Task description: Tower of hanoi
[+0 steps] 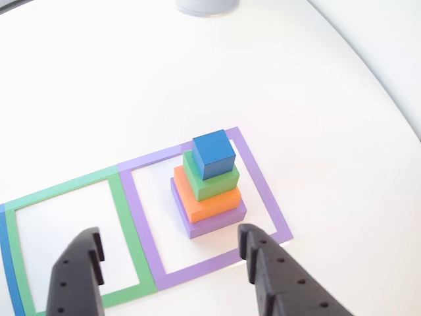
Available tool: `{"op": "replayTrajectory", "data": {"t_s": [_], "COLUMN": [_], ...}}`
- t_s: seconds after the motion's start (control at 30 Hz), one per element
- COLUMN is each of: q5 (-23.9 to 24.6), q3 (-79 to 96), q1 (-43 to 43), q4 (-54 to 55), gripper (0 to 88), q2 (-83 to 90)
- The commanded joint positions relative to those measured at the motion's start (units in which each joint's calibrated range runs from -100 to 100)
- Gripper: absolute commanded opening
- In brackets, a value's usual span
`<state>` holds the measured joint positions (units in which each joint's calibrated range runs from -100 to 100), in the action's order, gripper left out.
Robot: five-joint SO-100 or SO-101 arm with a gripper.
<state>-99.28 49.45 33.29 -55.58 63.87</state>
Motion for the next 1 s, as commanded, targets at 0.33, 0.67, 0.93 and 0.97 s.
{"op": "replayTrajectory", "data": {"t_s": [0.33, 0.67, 0.93, 0.97], "q5": [-0.7, -0.7, -0.7, -0.7], "q3": [22.7, 31.4, 30.4, 30.1], "q1": [11.7, 13.2, 10.9, 10.7], "q4": [36.1, 57.6, 73.5, 74.9], "gripper": [32.6, 35.1, 35.2, 35.2], "q2": [-5.4, -13.7, -27.3, -28.5]}}
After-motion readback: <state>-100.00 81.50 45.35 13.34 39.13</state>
